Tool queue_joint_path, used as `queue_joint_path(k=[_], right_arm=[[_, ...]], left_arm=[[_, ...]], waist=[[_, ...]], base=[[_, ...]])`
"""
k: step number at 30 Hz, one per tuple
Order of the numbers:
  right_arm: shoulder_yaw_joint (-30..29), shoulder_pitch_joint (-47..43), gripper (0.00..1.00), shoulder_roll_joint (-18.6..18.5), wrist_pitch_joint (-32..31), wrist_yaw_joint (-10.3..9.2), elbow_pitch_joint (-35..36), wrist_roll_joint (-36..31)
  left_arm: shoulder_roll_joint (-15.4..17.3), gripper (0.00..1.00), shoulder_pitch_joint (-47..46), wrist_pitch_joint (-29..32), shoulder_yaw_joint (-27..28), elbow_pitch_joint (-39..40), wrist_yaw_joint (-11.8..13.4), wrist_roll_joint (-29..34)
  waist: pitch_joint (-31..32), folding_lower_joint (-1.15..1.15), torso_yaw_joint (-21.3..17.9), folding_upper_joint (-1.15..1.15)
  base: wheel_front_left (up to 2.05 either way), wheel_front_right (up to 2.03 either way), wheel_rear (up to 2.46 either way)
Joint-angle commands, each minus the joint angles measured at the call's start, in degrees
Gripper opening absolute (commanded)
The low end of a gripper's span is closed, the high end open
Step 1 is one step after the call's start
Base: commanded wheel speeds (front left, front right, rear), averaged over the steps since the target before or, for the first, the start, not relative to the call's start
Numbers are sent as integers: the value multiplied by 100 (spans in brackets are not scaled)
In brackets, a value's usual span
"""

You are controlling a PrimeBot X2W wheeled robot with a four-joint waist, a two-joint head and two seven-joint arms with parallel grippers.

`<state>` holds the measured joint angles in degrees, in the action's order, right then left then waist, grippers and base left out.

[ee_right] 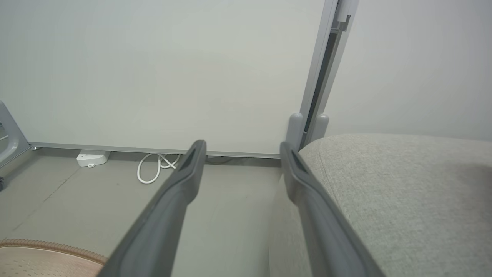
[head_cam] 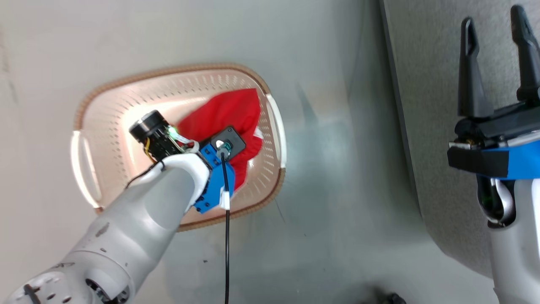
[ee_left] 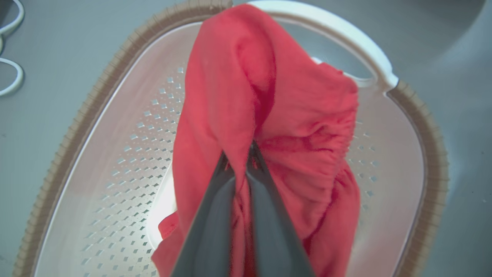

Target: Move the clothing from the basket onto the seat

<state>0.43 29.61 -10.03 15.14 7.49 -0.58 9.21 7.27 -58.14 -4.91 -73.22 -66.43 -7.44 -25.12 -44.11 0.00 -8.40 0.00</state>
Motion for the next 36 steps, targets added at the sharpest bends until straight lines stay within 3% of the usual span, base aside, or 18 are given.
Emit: queue_joint_path(k=[1, 9, 19, 36], right_arm=[[-22, -102, 100, -48, 1, 1, -23, -26], [-93, -441, 100, -147, 1, 1, -188, -66], [-122, -929, 100, -111, 1, 1, -434, -120], [-2, -1874, 100, 75, 1, 1, -757, -178]], left_arm=[[-41, 0, 50, -118, -5, -2, -2, -66], [-249, 0, 244, -764, 37, 39, -2, -417], [-351, 0, 468, -1034, 381, 368, 61, -765], [-22, 0, 1083, -1035, 1573, 2343, 494, -587]], waist=[[327, 0, 187, 0], [1052, 0, 481, 0], [1977, 0, 685, 0], [3339, 0, 786, 0]], base=[[0, 0, 0], [0, 0, 0], [0, 0, 0], [0, 0, 0]])
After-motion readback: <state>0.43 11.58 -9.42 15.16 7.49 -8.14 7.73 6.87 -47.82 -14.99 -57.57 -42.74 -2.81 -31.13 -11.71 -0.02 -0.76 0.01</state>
